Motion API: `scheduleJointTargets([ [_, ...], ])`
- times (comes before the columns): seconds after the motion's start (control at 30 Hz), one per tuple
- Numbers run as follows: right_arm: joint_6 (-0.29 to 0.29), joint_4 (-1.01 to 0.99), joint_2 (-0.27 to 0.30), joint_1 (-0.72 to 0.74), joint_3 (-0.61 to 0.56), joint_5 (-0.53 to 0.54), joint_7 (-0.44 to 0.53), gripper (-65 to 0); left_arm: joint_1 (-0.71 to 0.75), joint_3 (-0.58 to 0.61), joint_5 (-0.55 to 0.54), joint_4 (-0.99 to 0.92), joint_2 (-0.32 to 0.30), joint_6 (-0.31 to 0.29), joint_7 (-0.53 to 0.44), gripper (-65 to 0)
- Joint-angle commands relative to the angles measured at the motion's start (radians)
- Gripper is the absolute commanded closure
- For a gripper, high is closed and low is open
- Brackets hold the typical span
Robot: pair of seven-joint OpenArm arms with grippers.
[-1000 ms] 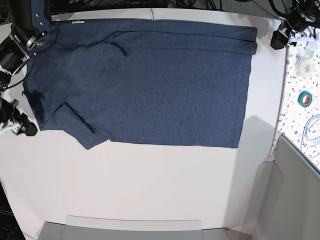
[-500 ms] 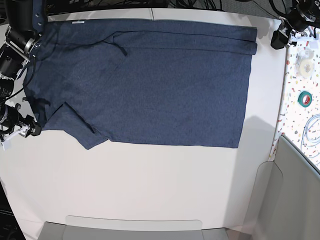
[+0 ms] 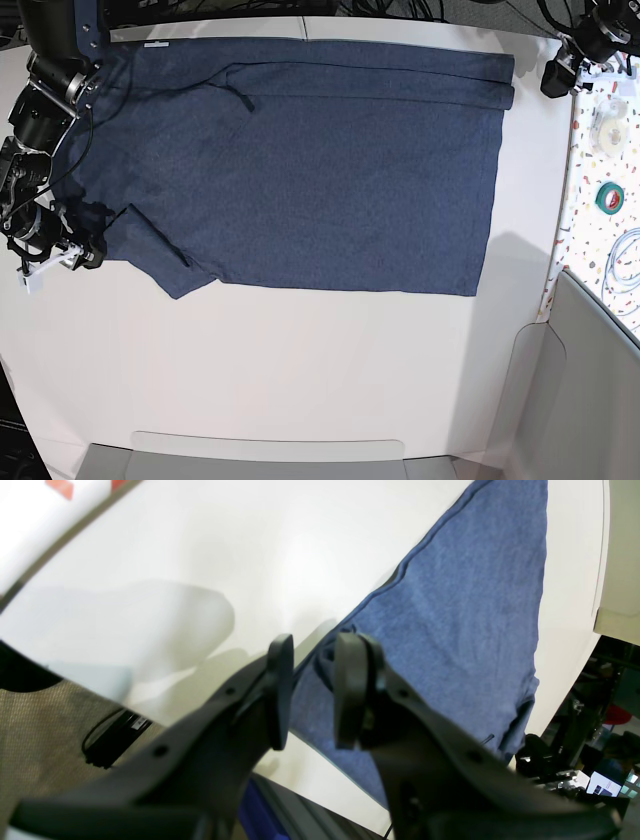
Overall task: Layout the t-shirt on the table in an organized manner, then fold the t-shirt properly
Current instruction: 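Grasp the shirt hem corner with the right gripper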
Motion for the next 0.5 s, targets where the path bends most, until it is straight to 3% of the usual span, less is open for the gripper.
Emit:
scheduleJointTargets([
  [0.0,0.007,0.009,0.013,0.016,-0.004,-0.005,-0.001,-30.3,0.008,-0.010,-0.017,0.014,-0.012,-0.004,0.000,-14.6],
  [0.1,0.010,0.009,0.013,0.016,-0.027,-0.005,-0.001,-30.1,0.008,-0.010,-0.017,0.014,-0.012,-0.004,0.000,-14.6],
  [0.17,0.010,0.013,0.016,0.016,-0.050,-0.005,-0.001,-26.2,0.008,-0.010,-0.017,0.015,-0.012,-0.004,0.000,-14.6],
  [0.3,0.010,0.013,0.021,0.016,-0.091,-0.005,-0.001,-0.9,0.004,-0.012,-0.019,0.046,-0.021,-0.004,0.000,-14.6],
  [0.47,0.010,0.018,0.021,0.016,-0.130,-0.005,-0.001,-1.1,-0.090,-0.001,-0.019,0.152,-0.121,-0.004,0.014,-14.8],
])
